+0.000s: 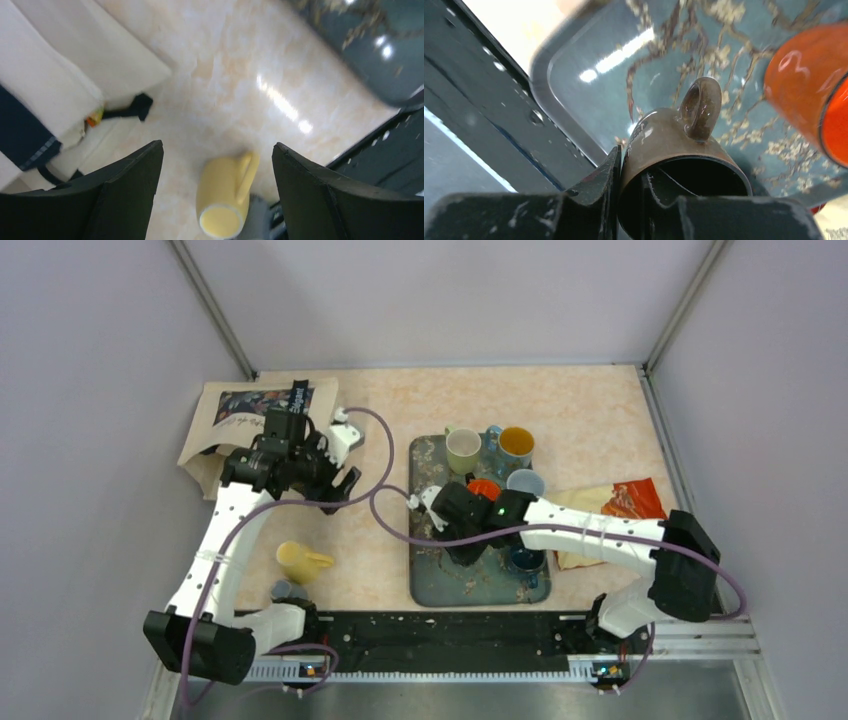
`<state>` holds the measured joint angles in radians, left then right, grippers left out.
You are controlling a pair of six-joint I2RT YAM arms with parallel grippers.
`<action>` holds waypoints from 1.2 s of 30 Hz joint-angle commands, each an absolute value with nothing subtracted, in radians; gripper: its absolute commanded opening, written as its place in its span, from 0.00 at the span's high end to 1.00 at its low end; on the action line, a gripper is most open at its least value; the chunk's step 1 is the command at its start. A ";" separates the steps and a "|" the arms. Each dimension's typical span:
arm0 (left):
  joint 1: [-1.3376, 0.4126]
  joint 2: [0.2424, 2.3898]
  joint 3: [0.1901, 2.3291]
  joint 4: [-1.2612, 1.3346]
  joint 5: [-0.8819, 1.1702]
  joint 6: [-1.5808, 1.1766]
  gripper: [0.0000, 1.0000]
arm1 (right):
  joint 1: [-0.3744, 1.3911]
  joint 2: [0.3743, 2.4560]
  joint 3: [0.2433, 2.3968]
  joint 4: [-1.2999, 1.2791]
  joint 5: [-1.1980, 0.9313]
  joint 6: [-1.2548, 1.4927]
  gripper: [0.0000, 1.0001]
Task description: Turn the mug right side up
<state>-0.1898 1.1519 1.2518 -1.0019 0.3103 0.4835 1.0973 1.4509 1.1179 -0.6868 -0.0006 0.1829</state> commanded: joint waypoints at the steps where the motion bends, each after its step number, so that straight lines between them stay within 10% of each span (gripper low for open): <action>1: -0.172 1.120 1.189 -1.246 0.171 0.765 0.17 | 1.127 1.481 1.108 -0.808 0.090 0.194 1.00; 24: -0.146 1.154 1.084 -1.218 0.016 0.816 0.19 | 1.127 1.498 0.956 -0.686 0.083 0.218 1.00; 36: -0.148 1.166 1.017 -1.296 0.164 0.996 0.20 | 1.127 1.395 1.043 -0.729 0.064 0.232 0.39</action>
